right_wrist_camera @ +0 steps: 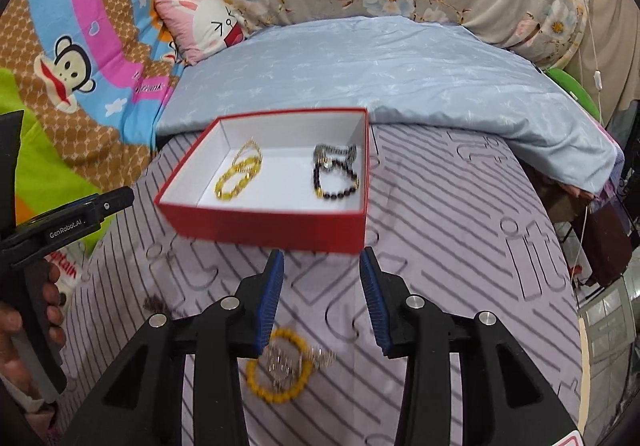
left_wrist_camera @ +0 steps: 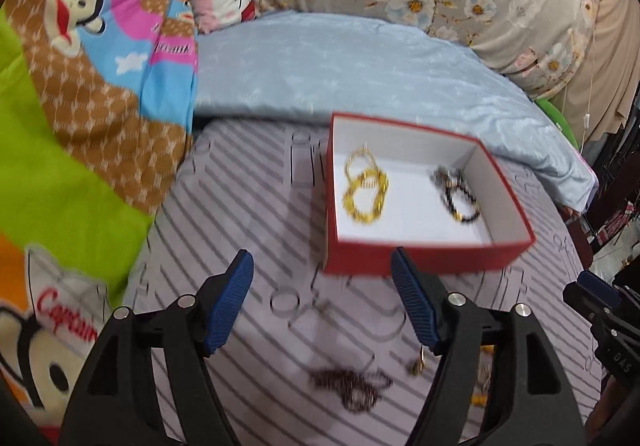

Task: Organize jewelry
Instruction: 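Grasp the dark brown bead strand with the left tool while the right tool grasps the orange bead bracelet, then carry the strand and orange bracelet into the red box and open both tools, then lift both open tools out of the red box, then grasp the small gold ring with the left tool while the right tool grasps the silver chain pendant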

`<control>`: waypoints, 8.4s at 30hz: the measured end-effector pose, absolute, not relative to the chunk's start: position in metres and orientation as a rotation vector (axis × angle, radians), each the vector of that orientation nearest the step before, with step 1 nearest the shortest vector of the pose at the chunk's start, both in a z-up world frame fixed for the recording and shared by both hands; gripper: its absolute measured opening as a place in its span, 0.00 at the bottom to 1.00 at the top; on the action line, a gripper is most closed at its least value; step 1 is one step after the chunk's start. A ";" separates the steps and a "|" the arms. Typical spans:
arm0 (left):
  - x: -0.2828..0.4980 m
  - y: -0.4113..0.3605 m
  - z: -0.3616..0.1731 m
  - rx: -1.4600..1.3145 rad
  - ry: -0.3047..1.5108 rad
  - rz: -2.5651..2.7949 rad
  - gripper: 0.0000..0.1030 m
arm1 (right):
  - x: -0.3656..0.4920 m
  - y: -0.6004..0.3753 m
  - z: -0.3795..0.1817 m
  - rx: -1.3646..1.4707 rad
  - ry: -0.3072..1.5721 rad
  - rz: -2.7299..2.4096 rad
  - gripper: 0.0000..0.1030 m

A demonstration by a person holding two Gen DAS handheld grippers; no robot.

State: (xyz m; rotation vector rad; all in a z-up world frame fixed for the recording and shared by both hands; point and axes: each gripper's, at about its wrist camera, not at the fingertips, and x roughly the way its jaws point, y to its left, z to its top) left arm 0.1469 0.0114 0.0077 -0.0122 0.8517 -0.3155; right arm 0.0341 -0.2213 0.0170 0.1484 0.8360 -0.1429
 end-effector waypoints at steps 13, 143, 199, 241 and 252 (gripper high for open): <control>0.094 -0.008 -0.054 -0.013 0.999 -0.300 0.76 | -0.012 -0.204 -0.028 0.201 0.962 -0.134 0.38; 0.218 -0.082 -0.003 0.008 0.861 -0.487 0.08 | 0.176 -0.226 0.010 0.227 0.823 0.010 0.06; 0.100 -0.012 -0.034 0.002 0.978 -0.407 0.46 | 0.027 -0.202 -0.024 0.234 0.948 -0.071 0.31; 0.091 -0.024 -0.057 -0.007 1.021 -0.499 0.09 | 0.005 -0.204 -0.053 0.258 1.035 -0.061 0.31; 0.082 -0.014 -0.052 0.010 1.018 -0.492 0.09 | -0.014 -0.219 -0.058 0.274 1.064 -0.107 0.31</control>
